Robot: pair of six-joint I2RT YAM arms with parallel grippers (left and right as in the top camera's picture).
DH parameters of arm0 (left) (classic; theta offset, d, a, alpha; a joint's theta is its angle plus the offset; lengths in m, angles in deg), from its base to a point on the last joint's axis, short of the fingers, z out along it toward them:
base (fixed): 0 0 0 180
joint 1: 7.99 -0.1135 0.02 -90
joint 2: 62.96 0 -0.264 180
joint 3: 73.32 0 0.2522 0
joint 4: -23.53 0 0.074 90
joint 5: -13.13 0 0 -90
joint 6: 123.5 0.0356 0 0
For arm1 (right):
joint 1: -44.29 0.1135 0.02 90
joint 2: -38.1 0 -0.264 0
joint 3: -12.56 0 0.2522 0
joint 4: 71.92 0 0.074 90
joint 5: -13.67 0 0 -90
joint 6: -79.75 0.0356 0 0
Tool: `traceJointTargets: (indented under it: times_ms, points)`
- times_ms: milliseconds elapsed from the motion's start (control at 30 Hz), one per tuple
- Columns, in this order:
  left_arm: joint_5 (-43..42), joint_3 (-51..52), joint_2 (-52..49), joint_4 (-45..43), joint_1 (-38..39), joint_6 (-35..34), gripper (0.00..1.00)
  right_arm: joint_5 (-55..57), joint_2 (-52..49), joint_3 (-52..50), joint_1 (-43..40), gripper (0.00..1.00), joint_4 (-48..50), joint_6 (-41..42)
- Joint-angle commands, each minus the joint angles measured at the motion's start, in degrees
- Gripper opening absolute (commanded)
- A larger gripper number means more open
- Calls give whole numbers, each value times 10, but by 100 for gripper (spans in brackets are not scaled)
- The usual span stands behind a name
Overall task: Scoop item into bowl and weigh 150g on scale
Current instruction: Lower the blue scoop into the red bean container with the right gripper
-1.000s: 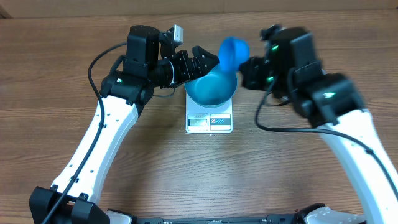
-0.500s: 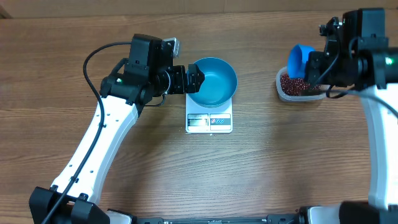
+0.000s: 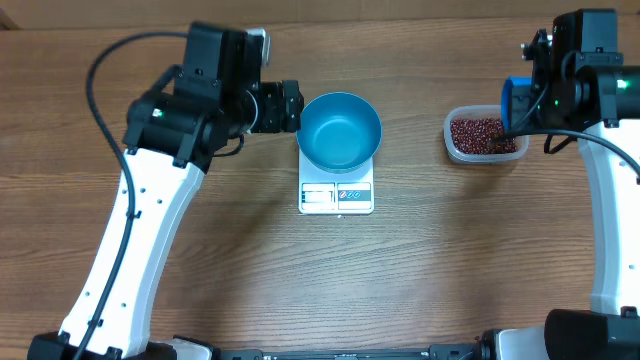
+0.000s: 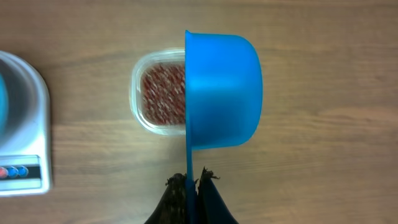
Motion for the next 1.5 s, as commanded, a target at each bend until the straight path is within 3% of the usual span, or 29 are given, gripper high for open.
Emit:
traceJointTargets:
  times_ms: [0,233,600,1067,1467]
  points:
    - [63,-22,-13,9,26,28,88,34,-25,8,-16,4,-26,-13]
    - [71,-21,-83,10,67,61,95,33,-84,8,-30,3,-40,-14]
    - [70,-21,-172,-9,70,60,96,9,-112,8,-30,4,-18,-29]
    - [70,-21,-182,-27,70,60,99,-17,-161,4,-29,4,-6,-28]
    - [71,-21,-186,-38,91,60,95,-34,-193,4,-29,4,-8,-26]
